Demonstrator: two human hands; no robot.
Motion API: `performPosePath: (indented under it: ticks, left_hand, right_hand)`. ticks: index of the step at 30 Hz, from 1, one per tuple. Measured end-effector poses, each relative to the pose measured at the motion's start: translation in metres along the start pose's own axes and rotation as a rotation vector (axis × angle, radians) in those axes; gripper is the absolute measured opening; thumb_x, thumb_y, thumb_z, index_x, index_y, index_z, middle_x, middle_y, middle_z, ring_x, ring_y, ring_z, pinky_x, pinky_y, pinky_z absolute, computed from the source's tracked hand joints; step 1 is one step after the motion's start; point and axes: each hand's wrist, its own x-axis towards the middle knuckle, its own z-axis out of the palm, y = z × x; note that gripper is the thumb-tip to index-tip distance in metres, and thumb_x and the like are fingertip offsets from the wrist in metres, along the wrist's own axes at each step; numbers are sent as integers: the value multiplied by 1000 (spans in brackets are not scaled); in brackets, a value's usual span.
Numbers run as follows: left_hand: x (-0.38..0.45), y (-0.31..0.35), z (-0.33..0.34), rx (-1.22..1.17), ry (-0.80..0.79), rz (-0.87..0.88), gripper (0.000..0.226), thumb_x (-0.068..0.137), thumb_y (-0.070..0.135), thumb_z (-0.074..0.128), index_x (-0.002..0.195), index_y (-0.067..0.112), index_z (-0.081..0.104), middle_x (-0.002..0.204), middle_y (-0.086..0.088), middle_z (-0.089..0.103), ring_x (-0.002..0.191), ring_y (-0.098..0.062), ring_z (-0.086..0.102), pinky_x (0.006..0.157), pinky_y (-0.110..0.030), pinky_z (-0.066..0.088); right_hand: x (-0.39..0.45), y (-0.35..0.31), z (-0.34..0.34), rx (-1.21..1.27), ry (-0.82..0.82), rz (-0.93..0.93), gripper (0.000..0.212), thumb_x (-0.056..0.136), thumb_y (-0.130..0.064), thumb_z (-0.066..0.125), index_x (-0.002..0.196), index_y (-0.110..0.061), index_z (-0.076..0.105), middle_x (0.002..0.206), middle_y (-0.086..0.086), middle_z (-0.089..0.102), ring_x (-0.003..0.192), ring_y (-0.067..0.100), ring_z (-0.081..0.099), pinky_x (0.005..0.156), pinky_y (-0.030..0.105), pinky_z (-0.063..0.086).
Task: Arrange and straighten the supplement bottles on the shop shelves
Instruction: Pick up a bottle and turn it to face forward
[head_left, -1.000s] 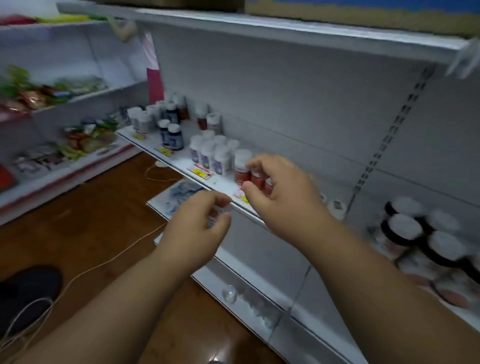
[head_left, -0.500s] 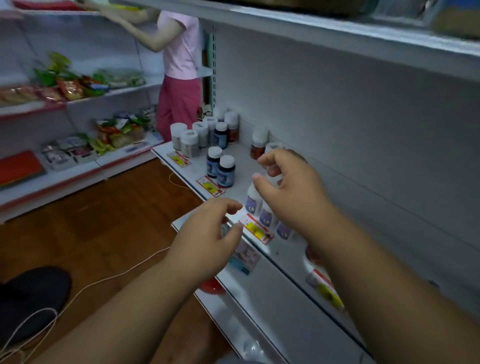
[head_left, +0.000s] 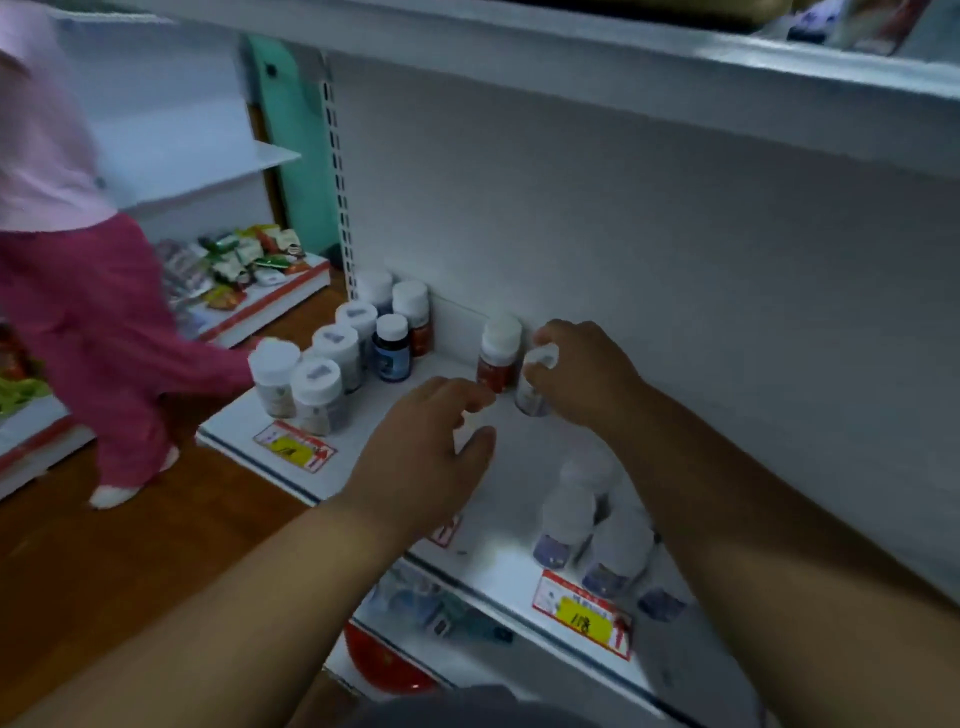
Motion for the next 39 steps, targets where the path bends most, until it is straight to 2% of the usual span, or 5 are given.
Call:
performPosePath:
  ticks: [14,18,21,28,39]
  left_hand:
    - [93,-72,-7,-79,-300,234,19,87,36,57,103,45,53,95,27,50,94,13,49,70,-1,34]
    - [99,-74,-7,-122,-291,287,19,87,34,57,106,38,56,97,22,50,95,15,47,75,0,34]
    - [95,-69,-13,-225,-277,200,35,88,49,51,119,32,52,107,14,52,96,14,48,78,-9,37]
    - [64,-52,-31,-595,-215,221,71,90,71,20,128,21,53,117,7,58,106,2,54,92,-14,40]
    - [1,-10,-37,-501,-240,121,67,85,69,18,128,29,52,116,16,54,111,-1,51,96,-21,40]
  right_hand:
    - [49,-17,60,-238,11,540,39,89,-23,51,125,-11,55,128,12,50,118,30,49,94,39,45]
    - [29,-23,50,59,220,530,45,79,-32,64,116,-11,47,118,12,48,104,31,57,82,34,48]
    - [-6,-34,36,334,414,460,40,72,-39,68,100,-20,46,103,1,52,83,12,56,58,27,43]
    - [-75,-62,10,1556,479,381,10,92,-16,47,95,-12,57,86,8,65,82,25,65,73,42,56]
    - [-127,-73,-7,1555,360,183,23,85,-16,46,100,-14,63,83,5,70,76,19,68,61,34,55]
